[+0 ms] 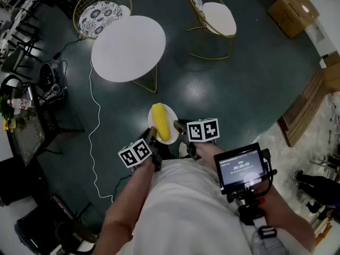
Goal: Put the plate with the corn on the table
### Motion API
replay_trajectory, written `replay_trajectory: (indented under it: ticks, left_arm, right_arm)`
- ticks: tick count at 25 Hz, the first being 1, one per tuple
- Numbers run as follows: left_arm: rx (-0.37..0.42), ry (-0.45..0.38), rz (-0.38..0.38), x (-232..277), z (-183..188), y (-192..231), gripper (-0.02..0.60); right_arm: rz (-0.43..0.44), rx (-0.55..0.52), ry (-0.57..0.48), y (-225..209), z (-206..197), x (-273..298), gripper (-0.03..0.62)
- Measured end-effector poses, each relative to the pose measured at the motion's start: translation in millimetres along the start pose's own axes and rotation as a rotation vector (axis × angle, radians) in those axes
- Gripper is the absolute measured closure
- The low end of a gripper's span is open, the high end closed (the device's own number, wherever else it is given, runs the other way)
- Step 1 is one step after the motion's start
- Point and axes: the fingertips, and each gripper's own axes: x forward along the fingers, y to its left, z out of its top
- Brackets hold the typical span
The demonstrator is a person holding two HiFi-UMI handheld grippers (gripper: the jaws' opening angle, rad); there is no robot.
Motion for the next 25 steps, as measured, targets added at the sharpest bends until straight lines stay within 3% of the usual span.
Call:
replay_trajectory:
  ticks: [3, 7, 12, 25]
  left_arm:
    - [0.014, 0.005, -0.011, 3, -8, -5, 0.526]
    - [0.048, -0.002, -0.024, -21, -41, -39, 0.526]
    - [0.100, -0.005, -0.049, -33, -39, -59, 0.529]
    - [0.133, 0.013, -0.057, -38, -58, -75, 0.529]
  right_arm:
    - [-0.002, -0.008, -0.020, -5, -4, -8, 0.551]
    - [0.005, -0.028, -0.086, -2, -25, -59, 0.551]
    - [0.028, 0.006, -0.144, 4, -28, -76, 0.551]
    - [0.013, 0.033, -0.136, -1, -43, -101, 0.551]
